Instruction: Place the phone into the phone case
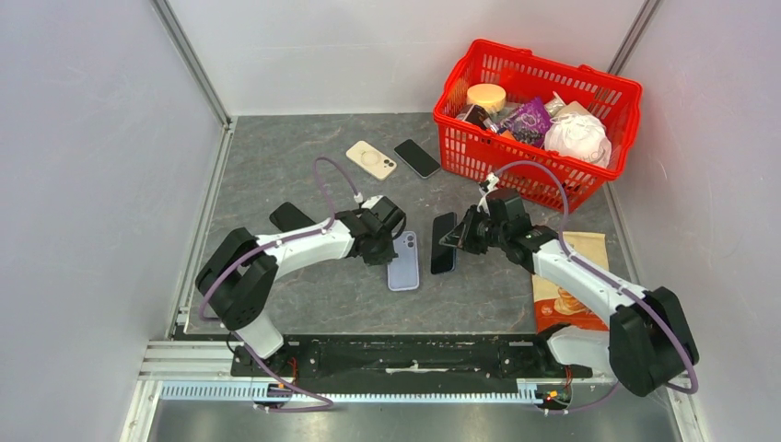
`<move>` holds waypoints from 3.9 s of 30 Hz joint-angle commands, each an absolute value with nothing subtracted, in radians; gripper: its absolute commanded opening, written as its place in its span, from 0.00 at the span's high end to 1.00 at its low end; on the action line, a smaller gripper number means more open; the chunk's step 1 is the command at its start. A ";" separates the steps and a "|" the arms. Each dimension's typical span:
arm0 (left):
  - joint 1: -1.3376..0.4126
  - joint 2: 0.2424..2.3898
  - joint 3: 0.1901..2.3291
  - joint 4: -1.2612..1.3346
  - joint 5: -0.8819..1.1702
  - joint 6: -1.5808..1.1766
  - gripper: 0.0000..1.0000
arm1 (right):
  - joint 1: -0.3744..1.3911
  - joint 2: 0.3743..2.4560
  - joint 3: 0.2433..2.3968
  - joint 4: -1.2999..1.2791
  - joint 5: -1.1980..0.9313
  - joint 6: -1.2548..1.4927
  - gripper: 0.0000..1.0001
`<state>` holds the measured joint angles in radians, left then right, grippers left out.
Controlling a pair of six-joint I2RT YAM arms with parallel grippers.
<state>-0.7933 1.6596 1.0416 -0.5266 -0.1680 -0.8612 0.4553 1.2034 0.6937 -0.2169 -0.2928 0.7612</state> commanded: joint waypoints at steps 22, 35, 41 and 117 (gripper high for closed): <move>-0.786 1.560 0.944 -0.399 -0.230 -0.880 0.70 | 0.619 1.540 0.730 0.203 -0.351 0.818 1.00; -0.767 1.617 0.922 -0.359 -0.189 -0.840 0.93 | 0.649 1.630 0.751 0.291 -0.320 0.814 1.00; -0.753 1.675 0.953 -0.339 -0.164 -0.824 0.96 | 0.649 1.671 0.761 0.275 -0.320 0.785 1.00; -0.742 1.720 0.963 -0.268 -0.067 -0.793 0.98 | 0.821 1.568 0.842 -0.309 0.027 0.753 0.83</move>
